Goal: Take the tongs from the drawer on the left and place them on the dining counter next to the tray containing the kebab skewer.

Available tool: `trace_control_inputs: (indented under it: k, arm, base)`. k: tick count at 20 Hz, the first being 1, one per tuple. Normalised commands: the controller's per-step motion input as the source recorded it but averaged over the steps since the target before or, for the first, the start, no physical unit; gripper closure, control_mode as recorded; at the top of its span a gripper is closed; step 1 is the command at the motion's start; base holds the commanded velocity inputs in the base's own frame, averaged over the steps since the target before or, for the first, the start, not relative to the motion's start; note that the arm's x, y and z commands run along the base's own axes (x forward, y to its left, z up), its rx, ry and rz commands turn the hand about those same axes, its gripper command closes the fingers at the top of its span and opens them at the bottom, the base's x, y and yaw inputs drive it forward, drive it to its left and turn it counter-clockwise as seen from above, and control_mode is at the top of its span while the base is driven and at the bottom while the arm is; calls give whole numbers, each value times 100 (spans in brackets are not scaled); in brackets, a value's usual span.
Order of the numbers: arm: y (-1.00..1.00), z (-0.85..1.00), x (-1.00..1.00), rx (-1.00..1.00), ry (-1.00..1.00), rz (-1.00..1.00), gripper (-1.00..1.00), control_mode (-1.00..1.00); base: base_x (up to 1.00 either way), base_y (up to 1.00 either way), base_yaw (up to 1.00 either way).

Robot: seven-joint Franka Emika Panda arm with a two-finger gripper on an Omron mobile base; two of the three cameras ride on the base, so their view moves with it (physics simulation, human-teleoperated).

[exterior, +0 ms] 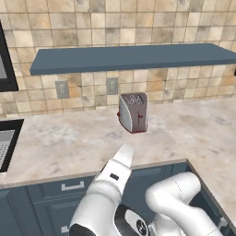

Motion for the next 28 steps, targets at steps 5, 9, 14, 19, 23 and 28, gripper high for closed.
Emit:
trace_control_inputs:
  k: [5, 9, 14, 19, 23, 28]
  arm:
    - [62, -49, -19, -31, -9, 3, -100, -100]
    - [48, -43, -3, -22, -8, 8, -100, -100]
    - [22, -34, 0, -5, 0, 10, -100, -100]
    - [16, -47, 0, 3, 0, 1, -100, -100]
    - [43, -66, 0, 0, 0, 0, -100, -100]
    - [40, -52, 0, 0, 0, 0, -100, -100]
  base:
    - [0, 0, 0]
    - [0, 0, 0]
    - [0, 0, 0]
    - [0, 0, 0]
    - [0, 0, 0]
    - [0, 0, 0]
